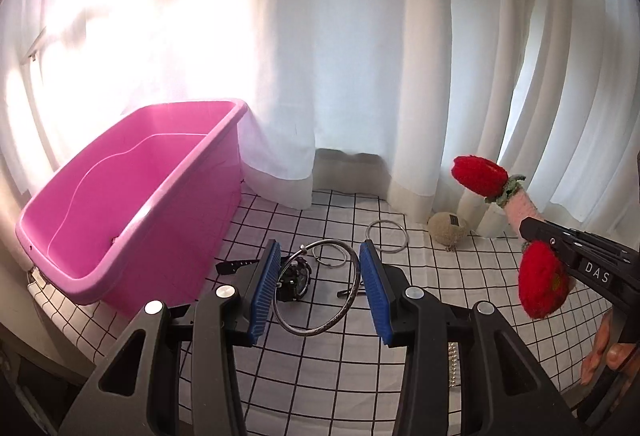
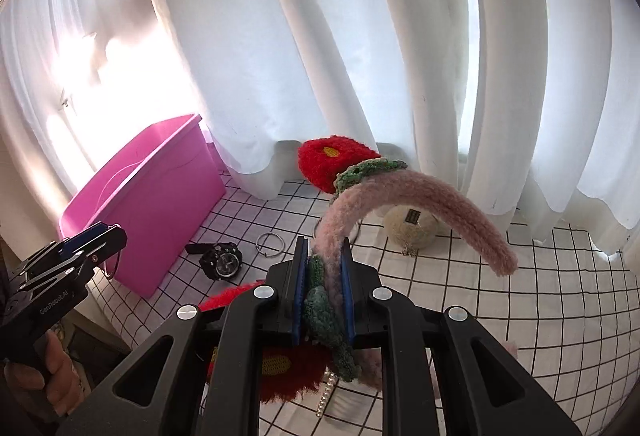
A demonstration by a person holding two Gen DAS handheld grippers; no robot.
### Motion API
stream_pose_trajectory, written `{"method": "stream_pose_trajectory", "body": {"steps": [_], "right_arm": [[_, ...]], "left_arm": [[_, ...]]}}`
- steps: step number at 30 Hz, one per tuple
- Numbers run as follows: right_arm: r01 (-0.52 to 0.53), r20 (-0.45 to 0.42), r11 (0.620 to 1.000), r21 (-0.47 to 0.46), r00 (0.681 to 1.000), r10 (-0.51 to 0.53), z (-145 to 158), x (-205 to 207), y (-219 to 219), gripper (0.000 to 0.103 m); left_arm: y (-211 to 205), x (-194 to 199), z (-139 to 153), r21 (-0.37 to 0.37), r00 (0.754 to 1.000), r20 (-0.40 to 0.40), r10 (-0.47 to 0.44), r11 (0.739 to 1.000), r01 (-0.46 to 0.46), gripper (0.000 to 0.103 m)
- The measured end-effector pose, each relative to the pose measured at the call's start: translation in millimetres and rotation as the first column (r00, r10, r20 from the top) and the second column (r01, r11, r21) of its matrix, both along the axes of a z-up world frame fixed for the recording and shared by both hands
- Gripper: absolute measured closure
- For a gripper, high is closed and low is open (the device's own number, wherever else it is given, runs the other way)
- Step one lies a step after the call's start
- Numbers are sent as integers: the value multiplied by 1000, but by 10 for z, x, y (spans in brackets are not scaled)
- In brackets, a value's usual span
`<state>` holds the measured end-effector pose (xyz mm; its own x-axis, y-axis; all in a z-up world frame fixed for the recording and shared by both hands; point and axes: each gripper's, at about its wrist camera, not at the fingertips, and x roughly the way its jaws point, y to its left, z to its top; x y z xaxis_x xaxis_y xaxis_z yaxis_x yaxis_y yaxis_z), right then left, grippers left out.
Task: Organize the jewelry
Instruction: 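Carry the bangle and headband into the pink tub and release both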
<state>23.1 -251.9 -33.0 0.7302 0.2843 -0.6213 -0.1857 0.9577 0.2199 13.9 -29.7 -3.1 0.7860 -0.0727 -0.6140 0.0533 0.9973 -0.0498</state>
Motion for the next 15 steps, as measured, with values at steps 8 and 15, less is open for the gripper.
{"method": "stream_pose_trajectory", "body": {"steps": [8,15], "right_arm": [[-137,105,990,29,986,133,640,275,770,88],[-281,182,960,-10,943,278,975,577,1649,88]], "left_arm": [[672,53,570,0,991,100,91,996,-91,63],[1368,177,847,21,970,153,189,981,-194,63]]}}
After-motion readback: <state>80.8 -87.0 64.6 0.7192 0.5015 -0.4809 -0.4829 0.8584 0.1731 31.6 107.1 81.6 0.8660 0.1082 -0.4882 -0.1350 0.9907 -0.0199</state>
